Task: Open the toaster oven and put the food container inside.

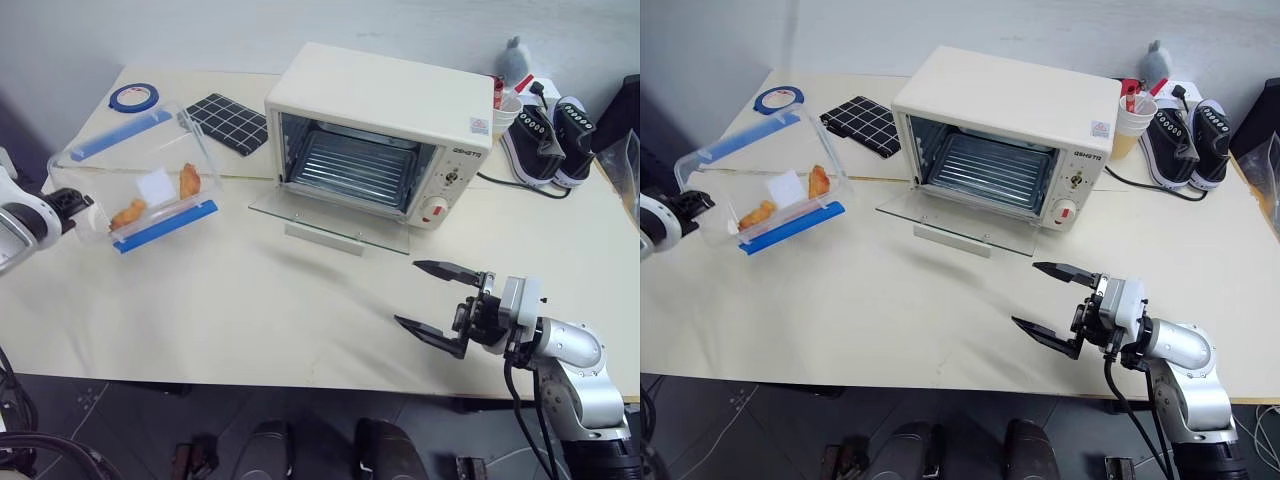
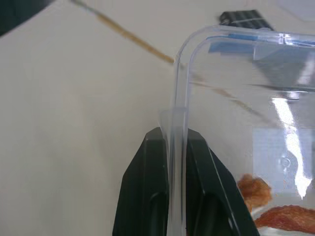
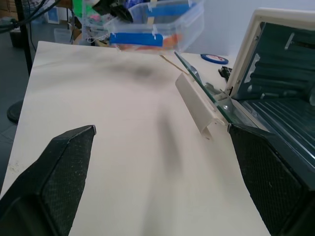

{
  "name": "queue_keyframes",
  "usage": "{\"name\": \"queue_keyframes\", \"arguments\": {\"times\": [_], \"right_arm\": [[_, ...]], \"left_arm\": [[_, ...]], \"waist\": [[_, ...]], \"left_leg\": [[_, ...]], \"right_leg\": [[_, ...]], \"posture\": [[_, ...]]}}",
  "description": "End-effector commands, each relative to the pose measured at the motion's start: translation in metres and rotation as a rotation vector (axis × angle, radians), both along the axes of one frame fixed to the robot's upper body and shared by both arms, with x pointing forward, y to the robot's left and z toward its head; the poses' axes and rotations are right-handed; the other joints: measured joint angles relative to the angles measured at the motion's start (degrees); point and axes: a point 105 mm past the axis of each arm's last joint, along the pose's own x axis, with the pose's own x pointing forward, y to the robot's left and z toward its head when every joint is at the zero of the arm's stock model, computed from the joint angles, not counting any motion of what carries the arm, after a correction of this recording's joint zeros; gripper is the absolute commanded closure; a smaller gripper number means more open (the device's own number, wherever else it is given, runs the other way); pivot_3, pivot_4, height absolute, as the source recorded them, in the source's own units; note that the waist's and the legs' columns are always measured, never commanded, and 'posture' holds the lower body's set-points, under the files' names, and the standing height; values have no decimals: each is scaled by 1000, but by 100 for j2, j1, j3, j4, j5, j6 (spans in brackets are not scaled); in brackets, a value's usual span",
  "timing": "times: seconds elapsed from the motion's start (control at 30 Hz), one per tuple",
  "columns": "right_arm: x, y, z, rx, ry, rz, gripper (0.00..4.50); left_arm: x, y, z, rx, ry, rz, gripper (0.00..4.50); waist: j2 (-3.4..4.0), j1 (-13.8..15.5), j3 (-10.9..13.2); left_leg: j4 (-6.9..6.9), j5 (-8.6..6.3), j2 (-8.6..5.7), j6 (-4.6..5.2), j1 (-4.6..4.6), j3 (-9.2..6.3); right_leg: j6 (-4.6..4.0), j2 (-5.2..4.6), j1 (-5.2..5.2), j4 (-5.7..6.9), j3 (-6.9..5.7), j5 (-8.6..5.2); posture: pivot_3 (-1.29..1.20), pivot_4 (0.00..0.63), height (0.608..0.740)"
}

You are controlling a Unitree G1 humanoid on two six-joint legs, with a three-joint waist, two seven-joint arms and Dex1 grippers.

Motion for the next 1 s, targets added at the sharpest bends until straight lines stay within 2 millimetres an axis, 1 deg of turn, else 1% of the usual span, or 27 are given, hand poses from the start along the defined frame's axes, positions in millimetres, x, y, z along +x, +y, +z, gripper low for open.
{"name": "queue_keyframes", "arguments": {"times": [0.03, 0.1, 0.23, 0.3, 0.33, 0.43, 0.67, 0.73, 0.8, 0.83, 0.9, 1.0], "right_arm": [[-3, -10, 8, 4, -33, -36, 0], [-4, -12, 8, 11, -28, -57, 0], [-10, -15, 7, -3, -15, -83, 0], [-10, -16, 8, -8, -10, -96, 0], [-11, -17, 8, -13, -10, -108, 0], [-15, -25, 8, -20, -10, -163, 0], [-27, -23, 8, -5, -6, -217, 0], [-30, -22, 9, 0, -6, -230, 0], [-32, -21, 9, 1, -3, -241, 0], [-34, -21, 10, 3, -4, -255, 0], [-36, -22, 10, 6, -4, -274, 0], [-39, -22, 11, 15, -4, -307, 0]], "left_arm": [[8, -9, 19, 22, -55, -97, 4398], [15, -22, 23, 20, -59, -178, 4398], [32, -64, 33, -9, -69, -376, 4398], [35, -75, 36, -18, -66, -433, 4398], [38, -84, 40, -13, -66, -476, 4398], [42, -127, 50, 9, -43, -665, 4398], [61, -199, 42, 34, 14, -852, 4398], [65, -214, 36, 39, 42, -882, 4398], [69, -222, 29, 51, 64, -888, 4398], [72, -228, 22, 61, 84, -887, 4398], [77, -235, 14, 77, 106, -887, 4398], [80, -240, 3, 127, 134, -891, 4398]], "waist": [[0, 2, 0], [-4, 5, 1], [-8, 19, -1], [-10, 7, -2], [-10, 1, -2], [-12, -2, -1], [-13, 50, -1], [-15, 65, -1], [-16, 35, -1], [-16, 20, -1], [-16, 4, -1], [-17, -24, 0]], "left_leg": [[0, 0, 0, 0, 0, 1], [1, 0, 1, 0, -1, 1], [4, 0, 1, 0, -15, 3], [9, 0, 2, 0, -21, 3], [9, 1, 1, 0, -21, 4], [9, 2, 4, -2, -28, 12], [17, 6, 4, -2, -37, 68], [22, 8, 2, 1, -37, 69], [23, 8, 3, 1, -38, 73], [22, 8, 4, 1, -40, 75], [14, 9, 5, -2, -40, 79], [12, 9, 9, -3, -40, 89]], "right_leg": [[0, 0, -1, 1, 1, 0], [0, 2, -1, 2, 0, 0], [0, 2, -16, 3, 0, 0], [0, 3, -21, 7, 0, 0], [0, 3, -21, 8, 1, 0], [0, 9, -35, 14, 6, 0], [0, 8, -52, 36, 14, 0], [0, 3, -52, 41, 15, 0], [0, 4, -57, 44, 21, 0], [0, 4, -63, 47, 24, 0], [0, 7, -70, 49, 25, 0], [0, 10, -75, 50, 28, 0]], "posture": [[0, 150, 740], [0, 150, 740], [0, 150, 740], [0, 150, 740], [0, 150, 740], [0, 150, 740], [0, 150, 740], [0, 150, 740], [0, 150, 740], [0, 150, 740], [0, 150, 740], [0, 150, 740]]}}
